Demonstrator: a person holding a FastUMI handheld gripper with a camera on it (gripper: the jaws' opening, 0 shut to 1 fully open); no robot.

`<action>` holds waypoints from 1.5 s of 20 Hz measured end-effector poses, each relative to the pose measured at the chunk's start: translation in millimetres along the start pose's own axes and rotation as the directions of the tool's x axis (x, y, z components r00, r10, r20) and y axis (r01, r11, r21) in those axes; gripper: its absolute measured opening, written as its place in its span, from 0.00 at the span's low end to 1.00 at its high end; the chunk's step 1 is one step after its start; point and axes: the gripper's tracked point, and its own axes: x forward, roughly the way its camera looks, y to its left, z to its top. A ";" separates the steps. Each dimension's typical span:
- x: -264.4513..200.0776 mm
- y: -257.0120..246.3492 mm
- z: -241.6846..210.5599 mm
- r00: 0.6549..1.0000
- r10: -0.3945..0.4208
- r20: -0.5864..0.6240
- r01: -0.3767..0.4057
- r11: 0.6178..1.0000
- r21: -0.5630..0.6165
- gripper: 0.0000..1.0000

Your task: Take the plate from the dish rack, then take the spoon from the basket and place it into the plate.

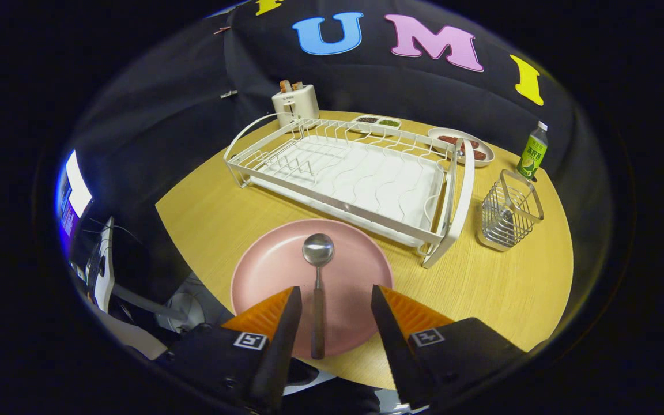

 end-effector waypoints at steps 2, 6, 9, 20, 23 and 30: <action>-0.4 2.2 1.0 1.000 0.005 0.002 -0.005 1.000 0.000 0.88; -13.3 -3.7 26.9 0.997 -0.032 0.069 0.031 0.999 0.013 0.98; -35.3 -26.7 67.9 0.975 -0.133 0.180 0.137 0.991 -0.011 0.99; -179.9 -70.6 217.1 0.799 -0.287 0.529 0.319 0.947 0.032 0.96; -216.8 -77.0 233.3 0.743 -0.324 0.586 0.344 0.935 0.081 0.96; -251.1 -95.7 244.2 0.675 -0.390 0.626 0.400 0.907 0.133 0.96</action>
